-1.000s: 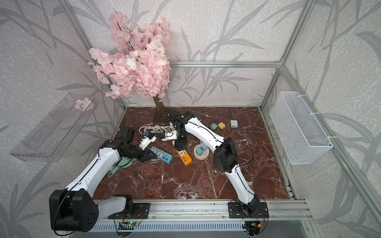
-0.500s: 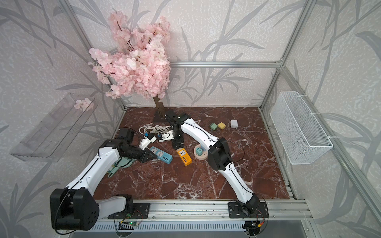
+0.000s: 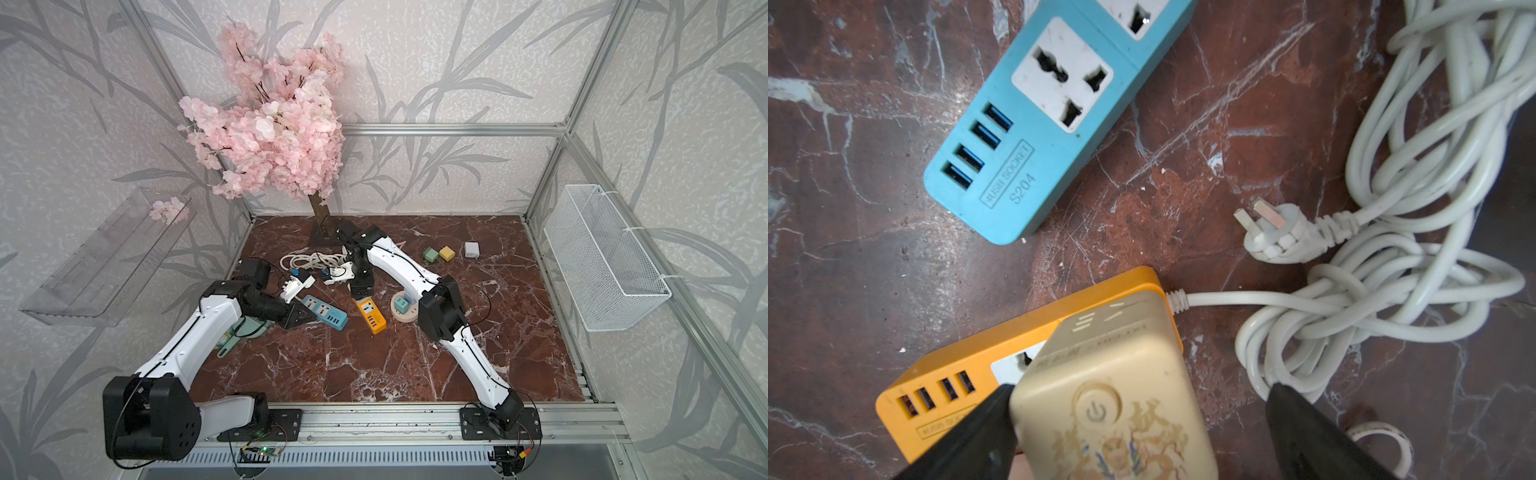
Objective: Pull the plug off the socket
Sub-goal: Adjust the socket at the center of the board.
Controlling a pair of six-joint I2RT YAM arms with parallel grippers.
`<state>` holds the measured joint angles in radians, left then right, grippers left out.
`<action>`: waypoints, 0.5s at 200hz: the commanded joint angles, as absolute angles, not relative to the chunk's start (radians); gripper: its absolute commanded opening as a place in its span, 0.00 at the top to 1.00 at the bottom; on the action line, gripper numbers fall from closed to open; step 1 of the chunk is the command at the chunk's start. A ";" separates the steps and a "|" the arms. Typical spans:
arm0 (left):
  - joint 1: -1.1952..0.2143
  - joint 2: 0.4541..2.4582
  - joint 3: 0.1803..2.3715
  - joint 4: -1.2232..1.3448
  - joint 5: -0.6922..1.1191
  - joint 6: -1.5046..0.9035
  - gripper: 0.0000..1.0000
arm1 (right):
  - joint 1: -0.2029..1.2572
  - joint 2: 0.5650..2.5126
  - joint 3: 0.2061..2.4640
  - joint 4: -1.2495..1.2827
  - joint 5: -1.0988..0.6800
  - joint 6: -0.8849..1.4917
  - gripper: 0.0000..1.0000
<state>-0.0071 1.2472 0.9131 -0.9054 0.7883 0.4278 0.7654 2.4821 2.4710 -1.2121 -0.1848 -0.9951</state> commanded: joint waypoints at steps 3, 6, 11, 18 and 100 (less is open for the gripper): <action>0.006 1.250 0.926 -0.913 0.802 0.431 1.00 | 0.761 2.497 2.462 -1.200 -0.199 -0.972 0.06; 0.006 1.251 0.927 -0.912 0.800 0.431 1.00 | 0.761 2.496 2.462 -1.200 -0.202 -0.970 0.06; 0.006 1.251 0.927 -0.910 0.799 0.430 1.00 | 0.762 2.496 2.462 -1.200 -0.207 -0.970 0.07; 0.010 1.252 0.930 -0.910 0.798 0.427 1.00 | 0.761 2.497 2.462 -1.199 -0.208 -0.967 0.07; 0.025 1.270 0.940 -0.915 0.815 0.426 1.00 | 0.772 2.465 2.358 -1.171 -0.203 -0.976 0.04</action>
<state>0.0181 1.2568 0.9138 -0.9047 0.7891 0.4259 0.7658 2.4821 2.4035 -1.1938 -0.1890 -0.9768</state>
